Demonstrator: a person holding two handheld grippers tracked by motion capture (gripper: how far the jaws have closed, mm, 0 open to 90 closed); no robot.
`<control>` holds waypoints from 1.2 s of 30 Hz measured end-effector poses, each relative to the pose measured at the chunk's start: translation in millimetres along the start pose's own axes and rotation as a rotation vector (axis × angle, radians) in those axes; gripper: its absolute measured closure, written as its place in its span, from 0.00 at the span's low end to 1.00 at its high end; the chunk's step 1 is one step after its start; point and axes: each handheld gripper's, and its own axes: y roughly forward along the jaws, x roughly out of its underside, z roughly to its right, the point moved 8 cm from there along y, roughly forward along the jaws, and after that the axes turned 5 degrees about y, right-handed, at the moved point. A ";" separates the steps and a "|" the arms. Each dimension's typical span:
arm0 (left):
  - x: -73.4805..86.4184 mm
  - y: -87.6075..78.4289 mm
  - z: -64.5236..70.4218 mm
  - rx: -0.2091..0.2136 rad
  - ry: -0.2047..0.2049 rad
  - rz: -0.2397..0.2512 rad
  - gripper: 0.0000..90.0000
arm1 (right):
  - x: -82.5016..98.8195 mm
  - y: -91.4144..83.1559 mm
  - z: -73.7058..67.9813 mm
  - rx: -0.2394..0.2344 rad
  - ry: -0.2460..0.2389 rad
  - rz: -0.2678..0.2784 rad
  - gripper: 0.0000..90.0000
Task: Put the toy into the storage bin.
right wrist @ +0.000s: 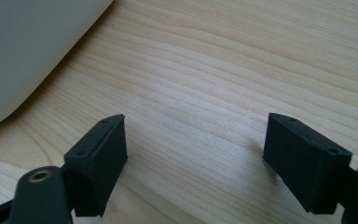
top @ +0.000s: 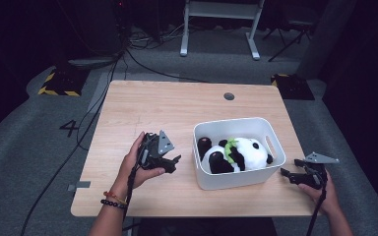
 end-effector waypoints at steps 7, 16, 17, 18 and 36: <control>7.6 2.5 -2.6 -0.010 -0.001 -0.018 0.18 | 0.0 0.0 0.0 0.000 0.000 0.000 0.24; 21.4 8.9 -3.5 -0.009 0.001 -0.059 0.17 | 0.0 0.0 0.0 0.000 0.001 0.000 0.24; 21.4 8.9 -3.5 -0.009 0.001 -0.059 0.18 | 0.0 0.0 0.0 0.000 0.001 0.000 0.24; 23.8 9.4 -4.8 -0.013 0.000 -0.070 0.18 | 0.0 0.0 0.1 0.001 0.000 0.000 0.24; 59.9 17.9 -11.4 -0.017 -0.028 -0.160 0.18 | 0.0 0.0 0.1 0.000 0.001 0.000 0.24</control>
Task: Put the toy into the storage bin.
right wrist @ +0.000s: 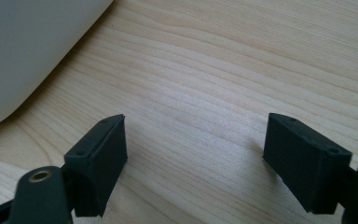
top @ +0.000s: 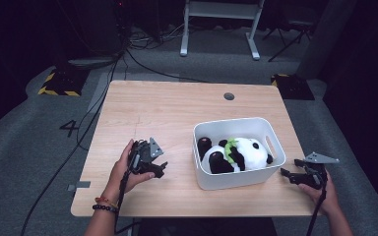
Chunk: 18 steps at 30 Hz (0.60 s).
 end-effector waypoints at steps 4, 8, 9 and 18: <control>6.9 0.7 -1.0 -0.001 0.002 -0.022 0.18 | 0.0 0.0 0.0 0.000 0.000 0.000 0.24; 11.5 1.6 -0.1 0.001 -0.006 -0.030 0.18 | 0.0 0.0 0.0 0.000 0.000 0.000 0.24; 11.5 1.6 -0.1 0.001 -0.006 -0.030 0.18 | 0.0 0.0 0.0 0.000 0.000 0.000 0.24; 26.2 5.3 2.7 0.008 -0.018 -0.046 0.18 | 0.0 0.0 0.0 0.000 0.000 0.000 0.24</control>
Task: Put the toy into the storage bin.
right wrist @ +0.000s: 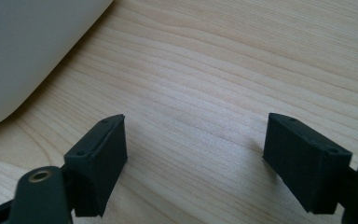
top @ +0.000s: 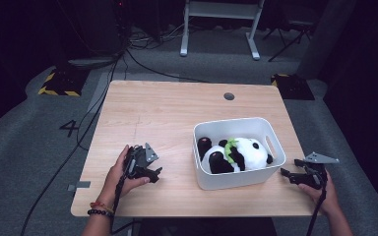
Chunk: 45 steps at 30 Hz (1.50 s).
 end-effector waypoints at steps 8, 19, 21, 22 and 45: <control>10.0 1.1 2.9 -0.002 -0.013 -0.002 0.18 | 0.0 0.0 0.0 0.000 0.000 0.000 0.24; 28.1 -2.0 2.7 0.003 -0.049 0.005 0.18 | 0.0 0.0 0.0 0.000 0.000 0.000 0.24; 29.8 -2.3 4.1 0.013 -0.061 0.003 0.18 | 0.0 0.0 0.0 0.000 0.000 0.000 0.24; 33.1 -3.8 4.4 0.009 -0.066 -0.001 0.18 | 0.0 0.0 0.0 0.000 0.000 0.000 0.24; 63.2 -6.7 7.5 0.042 -0.194 0.076 0.17 | 1.6 -1.8 -0.4 0.000 -0.005 -0.001 0.24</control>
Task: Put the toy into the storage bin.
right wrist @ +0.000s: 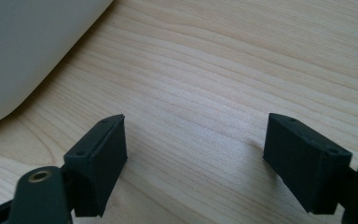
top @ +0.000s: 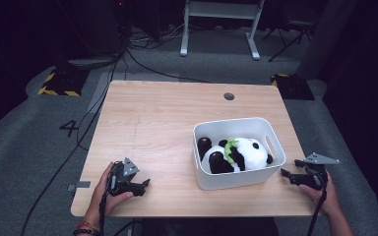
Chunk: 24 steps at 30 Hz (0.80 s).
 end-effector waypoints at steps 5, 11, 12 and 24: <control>8.2 -1.1 -2.7 0.025 -0.082 0.031 0.17 | 0.0 0.0 0.0 0.002 0.001 0.001 0.24; 9.7 -2.1 -3.8 0.018 -0.092 0.026 0.17 | 0.1 -0.1 -0.1 0.001 0.001 0.002 0.24; 9.7 -2.1 -3.8 0.018 -0.092 0.026 0.17 | 0.1 -0.1 -0.1 0.001 0.001 0.002 0.24; 9.4 -1.7 -3.5 0.013 -0.095 0.034 0.17 | 0.2 -0.2 -0.6 0.006 0.003 0.003 0.23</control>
